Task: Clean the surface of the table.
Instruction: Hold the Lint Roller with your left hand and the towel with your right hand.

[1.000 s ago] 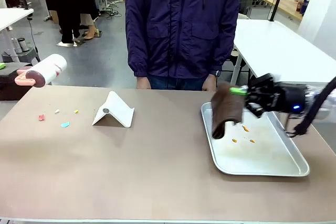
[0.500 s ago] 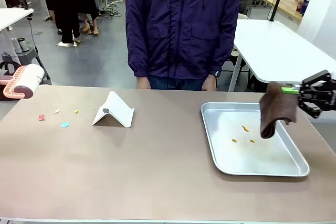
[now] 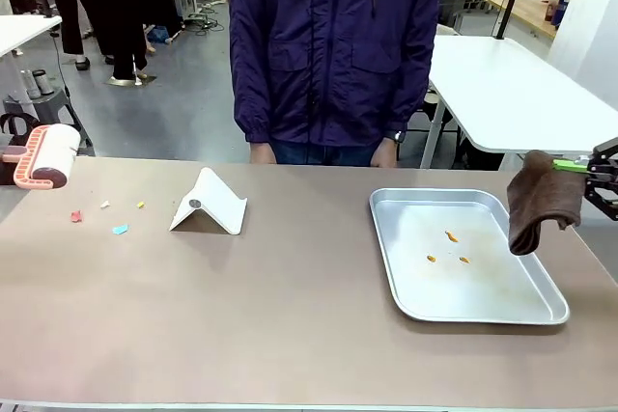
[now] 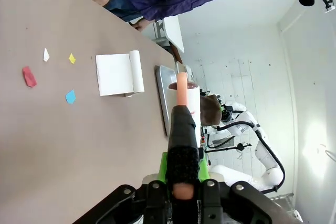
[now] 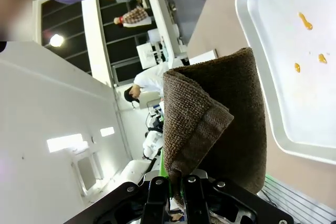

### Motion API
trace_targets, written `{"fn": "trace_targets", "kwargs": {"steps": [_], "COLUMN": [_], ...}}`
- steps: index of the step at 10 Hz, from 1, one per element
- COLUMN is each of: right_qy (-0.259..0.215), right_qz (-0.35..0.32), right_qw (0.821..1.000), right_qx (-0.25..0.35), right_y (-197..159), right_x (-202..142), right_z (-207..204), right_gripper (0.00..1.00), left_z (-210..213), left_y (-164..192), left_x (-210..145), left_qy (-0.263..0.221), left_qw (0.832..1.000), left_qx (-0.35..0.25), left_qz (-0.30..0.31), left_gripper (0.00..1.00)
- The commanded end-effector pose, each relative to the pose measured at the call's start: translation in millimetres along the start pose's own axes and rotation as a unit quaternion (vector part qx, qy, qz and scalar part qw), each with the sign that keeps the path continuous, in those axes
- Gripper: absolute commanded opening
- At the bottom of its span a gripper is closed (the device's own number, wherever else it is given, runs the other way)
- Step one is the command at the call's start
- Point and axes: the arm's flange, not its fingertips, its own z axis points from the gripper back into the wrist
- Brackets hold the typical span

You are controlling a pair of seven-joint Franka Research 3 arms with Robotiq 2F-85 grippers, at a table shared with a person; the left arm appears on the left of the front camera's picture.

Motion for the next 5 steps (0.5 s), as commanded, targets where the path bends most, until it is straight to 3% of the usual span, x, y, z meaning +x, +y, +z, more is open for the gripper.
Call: {"fn": "trace_targets", "kwargs": {"steps": [1, 5], "right_qy": [0.003, 0.003], "right_qz": [0.001, 0.001], "right_qw": [1.0, 1.0], "right_qx": [0.001, 0.001], "right_y": [0.3, 0.3], "right_x": [-2.2, -2.2], "right_z": [-1.2, -1.2], "right_gripper": [0.0, 0.0], "left_z": [1.7, 1.7], "left_y": [-4.5, -4.5], "left_x": [2.4, 2.4], "left_qy": [0.001, 0.001], "left_qw": [1.0, 1.0], "left_qx": [0.003, 0.003], "left_qz": [0.007, 0.007], "left_gripper": [0.17, 0.17]}}
